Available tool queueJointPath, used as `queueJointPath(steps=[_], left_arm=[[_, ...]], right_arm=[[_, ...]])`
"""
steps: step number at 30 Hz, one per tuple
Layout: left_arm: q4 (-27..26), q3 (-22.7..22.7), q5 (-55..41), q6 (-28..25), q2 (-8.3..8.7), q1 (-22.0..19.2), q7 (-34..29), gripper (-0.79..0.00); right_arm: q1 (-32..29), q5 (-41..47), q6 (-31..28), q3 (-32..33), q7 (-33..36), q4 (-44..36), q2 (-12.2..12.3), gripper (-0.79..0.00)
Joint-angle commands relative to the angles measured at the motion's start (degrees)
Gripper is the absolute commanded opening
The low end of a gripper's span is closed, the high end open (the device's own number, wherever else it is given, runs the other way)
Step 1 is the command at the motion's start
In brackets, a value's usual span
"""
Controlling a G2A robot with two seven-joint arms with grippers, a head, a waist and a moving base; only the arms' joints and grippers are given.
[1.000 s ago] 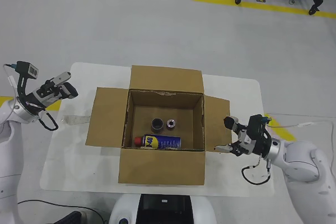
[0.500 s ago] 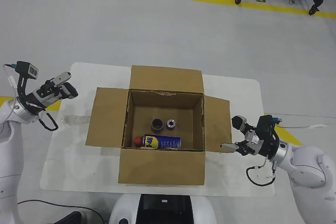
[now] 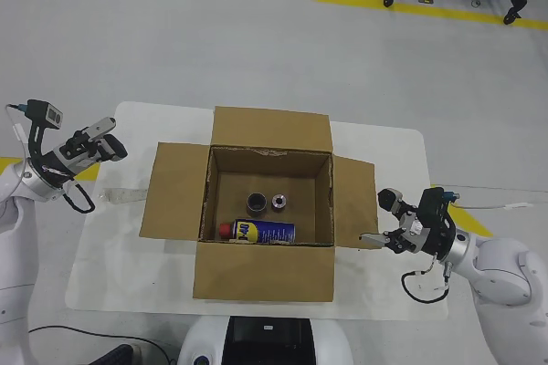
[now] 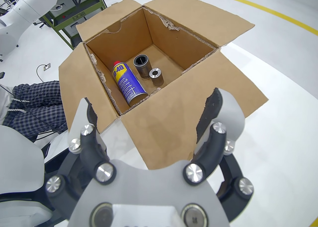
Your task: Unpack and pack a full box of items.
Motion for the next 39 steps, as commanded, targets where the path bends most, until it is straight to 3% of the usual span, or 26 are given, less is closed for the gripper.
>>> queueJointPath(steps=[1, 3, 7, 15, 21, 30, 39], left_arm=[[-0.29, 0.0, 1.25, -1.12, -0.07, 0.36, 2.69, 0.0], [-0.46, 0.95, 5.98, -4.18, -0.29, 1.55, 8.28, 0.0], [0.34, 3.19, 8.03, -5.93, -0.41, 2.43, 9.23, 0.0], [6.21, 8.15, 8.82, -5.68, -0.27, -0.98, 5.57, 0.0], [6.54, 10.83, 9.63, -7.9, -0.34, -1.51, 5.37, 0.0], [8.69, 13.41, 2.87, -6.42, -0.4, -3.27, 0.68, 0.0], [9.14, 11.54, -7.67, -5.58, -0.12, -4.35, -4.23, 0.0]], right_arm=[[0.0, 0.0, 0.0, 0.0, 0.0, 0.0, 0.0, 0.0], [0.0, 0.0, 0.0, 0.0, 0.0, 0.0, 0.0, 0.0], [0.0, 0.0, 0.0, 0.0, 0.0, 0.0, 0.0, 0.0], [0.0, 0.0, 0.0, 0.0, 0.0, 0.0, 0.0, 0.0], [0.0, 0.0, 0.0, 0.0, 0.0, 0.0, 0.0, 0.0], [0.0, 0.0, 0.0, 0.0, 0.0, 0.0, 0.0, 0.0], [0.0, 0.0, 0.0, 0.0, 0.0, 0.0, 0.0, 0.0]])
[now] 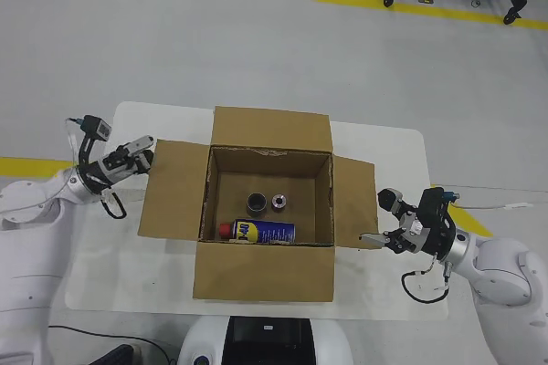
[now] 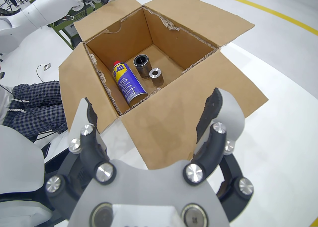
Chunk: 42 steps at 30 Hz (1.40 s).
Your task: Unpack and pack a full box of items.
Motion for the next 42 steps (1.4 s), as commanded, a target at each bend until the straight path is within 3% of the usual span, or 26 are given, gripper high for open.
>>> queueJointPath(steps=[1, 9, 18, 31, 42], left_arm=[[-0.3, -0.49, -2.48, 0.36, 0.08, -0.26, -1.29, 0.0], [-1.87, -0.07, -13.41, 1.04, -0.17, -1.31, -6.13, 0.0], [-3.87, 5.34, -17.07, 2.82, -0.82, -4.7, -8.65, 0.0], [-6.66, 17.12, -11.9, 1.44, -2.22, -9.1, -9.44, 0.0], [-8.13, 23.32, -4.61, -0.57, -2.9, -8.97, -7.5, 0.0]], right_arm=[[0.0, 0.0, 0.0, 0.0, 0.0, 0.0, 0.0, 0.0], [0.0, 0.0, 0.0, 0.0, 0.0, 0.0, 0.0, 0.0], [0.0, 0.0, 0.0, 0.0, 0.0, 0.0, 0.0, 0.0], [0.0, 0.0, 0.0, 0.0, 0.0, 0.0, 0.0, 0.0], [0.0, 0.0, 0.0, 0.0, 0.0, 0.0, 0.0, 0.0]])
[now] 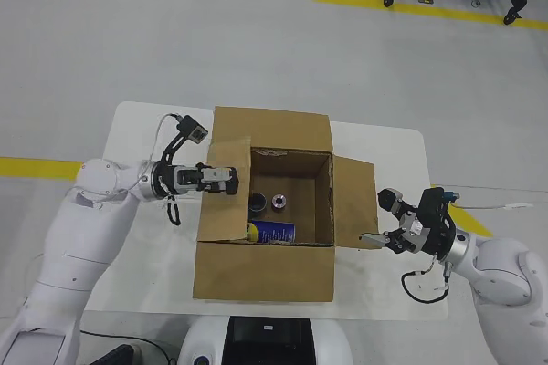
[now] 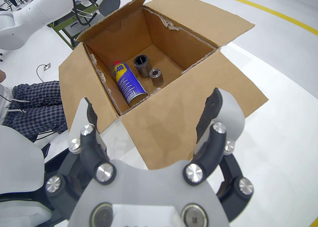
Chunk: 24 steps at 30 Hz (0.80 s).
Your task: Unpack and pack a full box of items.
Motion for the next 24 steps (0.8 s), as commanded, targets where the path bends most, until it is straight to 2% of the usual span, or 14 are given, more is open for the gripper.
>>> queueJointPath(steps=[1, 8, 16, 19, 24], left_arm=[[0.17, 0.66, 1.82, 0.35, -0.03, 0.27, 1.14, 0.0], [0.07, 1.66, 7.56, 0.63, 0.07, 1.09, 4.29, 0.0], [-3.3, 0.36, 15.37, -0.49, 0.56, 2.77, 9.81, 0.0], [-4.9, -1.58, 14.16, -0.78, 0.85, 3.4, 10.35, 0.0], [-5.47, -7.33, 7.93, -1.06, 1.49, 4.38, 10.69, 0.0]], right_arm=[[0.0, 0.0, 0.0, 0.0, 0.0, 0.0, 0.0, 0.0], [0.0, 0.0, 0.0, 0.0, 0.0, 0.0, 0.0, 0.0], [0.0, 0.0, 0.0, 0.0, 0.0, 0.0, 0.0, 0.0], [0.0, 0.0, 0.0, 0.0, 0.0, 0.0, 0.0, 0.0], [0.0, 0.0, 0.0, 0.0, 0.0, 0.0, 0.0, 0.0]])
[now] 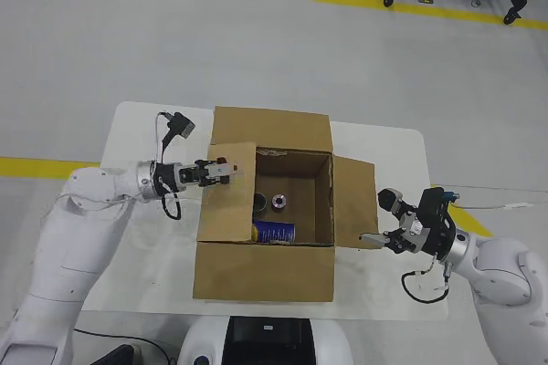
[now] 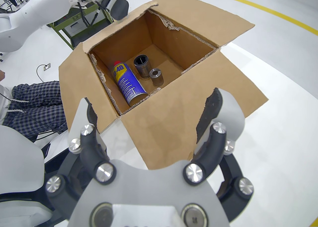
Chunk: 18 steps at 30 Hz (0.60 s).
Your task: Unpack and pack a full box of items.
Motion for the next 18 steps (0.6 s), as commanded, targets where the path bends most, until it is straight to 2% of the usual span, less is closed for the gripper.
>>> queueJointPath(steps=[1, 9, 18], left_arm=[[0.31, -2.76, -2.82, -0.14, 0.27, 0.41, 0.19, 0.0], [4.3, -12.44, -6.23, -1.19, 1.44, 1.36, 0.91, 0.0], [11.74, -17.83, -5.91, -1.98, 2.48, -0.56, -0.49, 0.0]], right_arm=[[0.0, 0.0, 0.0, 0.0, 0.0, 0.0, 0.0, 0.0], [0.0, 0.0, 0.0, 0.0, 0.0, 0.0, 0.0, 0.0], [0.0, 0.0, 0.0, 0.0, 0.0, 0.0, 0.0, 0.0]])
